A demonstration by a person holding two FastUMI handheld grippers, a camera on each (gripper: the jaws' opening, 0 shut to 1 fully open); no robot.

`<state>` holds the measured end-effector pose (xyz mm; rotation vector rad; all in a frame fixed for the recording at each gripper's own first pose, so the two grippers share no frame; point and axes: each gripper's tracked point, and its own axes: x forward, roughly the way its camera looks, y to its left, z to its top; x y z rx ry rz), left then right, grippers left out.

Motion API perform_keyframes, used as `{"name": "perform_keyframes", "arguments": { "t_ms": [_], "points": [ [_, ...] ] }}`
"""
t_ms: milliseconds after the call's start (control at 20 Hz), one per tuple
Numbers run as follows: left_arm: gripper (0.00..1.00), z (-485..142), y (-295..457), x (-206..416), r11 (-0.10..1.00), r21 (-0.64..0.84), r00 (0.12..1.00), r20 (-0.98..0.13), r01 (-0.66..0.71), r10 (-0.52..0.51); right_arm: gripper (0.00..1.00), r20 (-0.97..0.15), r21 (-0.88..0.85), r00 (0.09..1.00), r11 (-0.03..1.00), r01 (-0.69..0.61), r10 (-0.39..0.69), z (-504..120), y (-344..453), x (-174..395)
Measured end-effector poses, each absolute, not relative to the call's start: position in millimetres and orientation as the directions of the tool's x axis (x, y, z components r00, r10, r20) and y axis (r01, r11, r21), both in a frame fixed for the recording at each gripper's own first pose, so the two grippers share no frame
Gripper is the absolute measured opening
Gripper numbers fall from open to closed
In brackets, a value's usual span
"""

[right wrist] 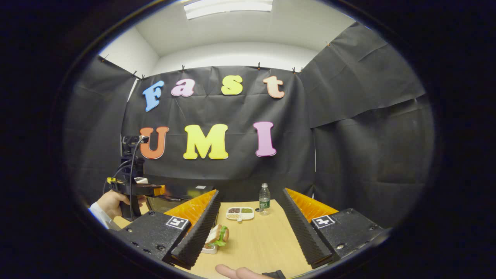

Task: Open the electric oven with the left hand, put the food in, and close the electric oven.

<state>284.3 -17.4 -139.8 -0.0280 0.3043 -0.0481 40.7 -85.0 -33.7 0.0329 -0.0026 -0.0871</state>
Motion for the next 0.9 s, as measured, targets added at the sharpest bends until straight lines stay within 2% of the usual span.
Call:
{"name": "perform_keyframes", "arguments": {
  "t_ms": [300,600,650,700,900],
  "points": [
    [0.93,-183,-20,321,0.999,-0.027,0.922,-0.384,0.037,-0.045,0.97,-0.028,-0.001,0.995,0.995,0.095,-0.095,-51,-93,50],
    [0.98,-190,-20,309,0.999,-0.006,0.903,-0.427,0.051,-0.049,0.97,-0.042,0.006,0.992,0.993,0.117,-0.117,-56,-100,45],
    [0.87,-189,-19,307,0.999,-0.005,0.899,-0.435,0.051,-0.048,0.97,-0.045,0.013,0.992,0.992,0.122,-0.121,-57,-100,44],
    [0.98,-189,-19,302,0.999,-0.005,0.896,-0.442,0.051,-0.048,0.97,-0.049,0.018,0.991,0.992,0.123,-0.122,-58,-99,43],
    [0.98,-193,-20,273,0.999,0.002,0.892,-0.449,0.054,-0.047,0.97,-0.052,0.018,0.992,0.993,0.113,-0.112,-58,-94,33]
  ]
}}
